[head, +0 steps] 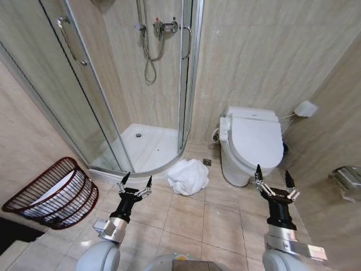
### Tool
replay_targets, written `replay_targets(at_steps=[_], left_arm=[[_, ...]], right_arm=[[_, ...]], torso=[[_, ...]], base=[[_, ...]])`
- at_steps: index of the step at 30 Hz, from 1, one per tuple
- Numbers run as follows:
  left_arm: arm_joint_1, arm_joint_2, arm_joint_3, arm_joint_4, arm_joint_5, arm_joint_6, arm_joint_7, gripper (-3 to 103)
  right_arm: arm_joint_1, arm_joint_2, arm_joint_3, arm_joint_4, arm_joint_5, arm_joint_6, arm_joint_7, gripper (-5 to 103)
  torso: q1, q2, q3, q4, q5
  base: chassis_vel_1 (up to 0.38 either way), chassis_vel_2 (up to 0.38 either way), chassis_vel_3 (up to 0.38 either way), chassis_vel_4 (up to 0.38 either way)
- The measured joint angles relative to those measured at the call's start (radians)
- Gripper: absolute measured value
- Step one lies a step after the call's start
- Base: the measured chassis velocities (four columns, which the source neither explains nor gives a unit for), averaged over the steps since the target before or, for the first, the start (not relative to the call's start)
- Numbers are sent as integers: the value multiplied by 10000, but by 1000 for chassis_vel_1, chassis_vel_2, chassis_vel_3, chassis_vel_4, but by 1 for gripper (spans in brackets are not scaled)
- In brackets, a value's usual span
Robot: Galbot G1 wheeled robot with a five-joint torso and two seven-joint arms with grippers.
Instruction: Discard the used towel into the hamper.
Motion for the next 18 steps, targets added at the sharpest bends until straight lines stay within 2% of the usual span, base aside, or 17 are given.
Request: replay_targets(at_steps=[7,18], left_arm=[[0,0,0,0,0,0,0,100],[0,0,0,0,0,0,0,100]], right_arm=[[3,35,-38,-88,-67,95,-234,100],[85,54,-75,-141,-75,90,-79,100]], torso=[[-111,-306,-194,0,0],[-254,-719,-464,0,0]], base=[[0,0,0,0],[0,0,0,0]])
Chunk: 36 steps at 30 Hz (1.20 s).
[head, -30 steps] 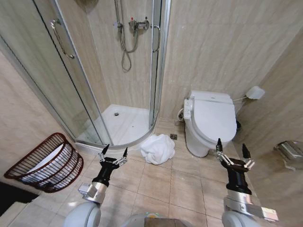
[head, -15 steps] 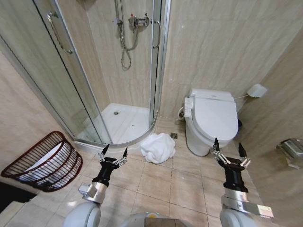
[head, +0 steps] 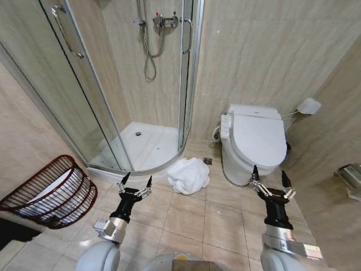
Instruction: Discard the used towel into the hamper.
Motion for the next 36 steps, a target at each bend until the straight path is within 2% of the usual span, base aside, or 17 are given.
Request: replay_targets(at_steps=[27,30,36], left_arm=[[0,0,0,0,0,0,0,100],[0,0,0,0,1,0,0,100],[0,0,0,0,0,0,0,100]], right_arm=[[41,-62,64,-267,173,53,-314,100],[233,-97,39,-503,459,746,-544,100],[261,-147,99,-645,505,851,-561,100]], torso=[[-328,-1061,-729,0,1],[-366,-1158,-784,0,2],[-383,-1211,-826,1,-1]], base=[[-90,89,90,-88],[-98,97,85,-97],[-32,43,28,-46]])
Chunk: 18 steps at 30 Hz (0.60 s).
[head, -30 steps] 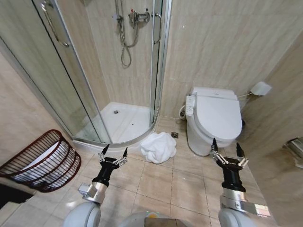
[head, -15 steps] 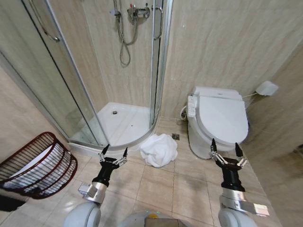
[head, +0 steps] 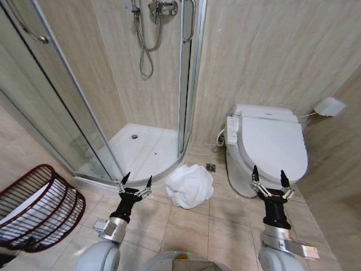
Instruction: Discard the used towel into the hamper.
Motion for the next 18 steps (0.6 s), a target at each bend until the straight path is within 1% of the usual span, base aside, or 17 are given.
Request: replay_targets(at_steps=[7,8,10,12,13,15,16,18], left_arm=[[1,0,0,0,0,0,0,100],[1,0,0,0,0,0,0,100],[0,0,0,0,0,0,0,100],[0,0,0,0,0,0,0,100],[0,0,0,0,0,0,0,100],[0,1,0,0,0,0,0,100],[0,1,0,0,0,0,0,100],[0,0,0,0,0,0,0,100]], right_arm=[[558,-210,72,-880,33,112,101,100],[838,-315,97,-1201,58,61,119,100],[1285,-539,112,-1654,206,-115,130,100],[1731,-921,30,-2087,685,-707,116,100],[1731,-921,30,-2087,685,-707,116,100],[1921,-1197,-164,-2258,1172,-1345,45,100],[1921,-1197,-164,-2258,1172,-1345,45,100],[2011,-1332,-318,-2432,1366,-1686,-71,100]], torso=[[-17,-36,-29,-3,1],[-31,-85,-61,-4,1],[-54,-160,-107,2,3],[-101,-269,-167,1,2],[-101,-269,-167,1,2],[-131,-381,-252,0,2],[-131,-381,-252,0,2],[-152,-501,-350,-2,1]], base=[[0,0,0,0],[0,0,0,0],[0,0,0,0],[0,0,0,0],[0,0,0,0],[0,0,0,0],[0,0,0,0],[0,0,0,0]])
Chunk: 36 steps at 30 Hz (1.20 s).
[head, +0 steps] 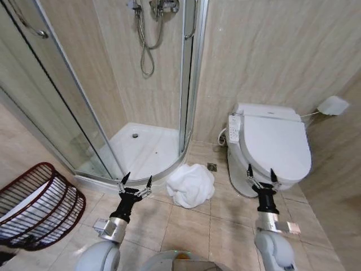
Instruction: Discard the used towel into the hamper.
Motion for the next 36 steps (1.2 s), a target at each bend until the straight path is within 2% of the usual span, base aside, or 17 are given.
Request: replay_targets(at_steps=[7,13,15,18,21,26,31,34,36], left_arm=[[0,0,0,0,0,0,0,100],[0,0,0,0,0,0,0,100],[0,0,0,-1,0,0,0,100],[0,0,0,0,0,0,0,100],[1,0,0,0,0,0,0,100],[0,-1,0,0,0,0,0,100],[0,0,0,0,0,0,0,100],[0,-1,0,0,0,0,-1,100],[0,1,0,0,0,0,0,100]], right_arm=[[163,-297,-391,-521,288,-301,-93,100],[510,-1023,-900,-1243,891,-825,-197,100],[745,-1372,-1201,-1603,1094,-1207,-166,100],[906,-1503,-1338,-1829,1100,-1347,-111,100],[1370,-1753,-1699,-2455,930,-1737,110,100],[2412,-1958,-2446,-3861,88,-2311,529,100],[3210,-1992,-2904,-4897,-354,-2426,712,100],[4319,-2068,-3674,-6322,-881,-2573,829,100],[4537,-2066,-3828,-6593,-946,-2585,829,100]], torso=[[-72,-257,-188,0,0],[-124,-498,-377,0,-1],[-146,-605,-457,1,0],[-150,-664,-506,0,-1],[-152,-795,-625,3,0],[-154,-1042,-856,0,-1],[-154,-1185,-1003,1,0],[-155,-1303,-1125,2,-1],[-155,-1309,-1134,4,-1]], base=[[0,0,0,0],[0,0,0,0],[0,0,0,0],[0,0,0,0],[0,0,0,0],[0,0,0,0],[0,0,0,0],[0,0,0,0],[0,0,0,0]])
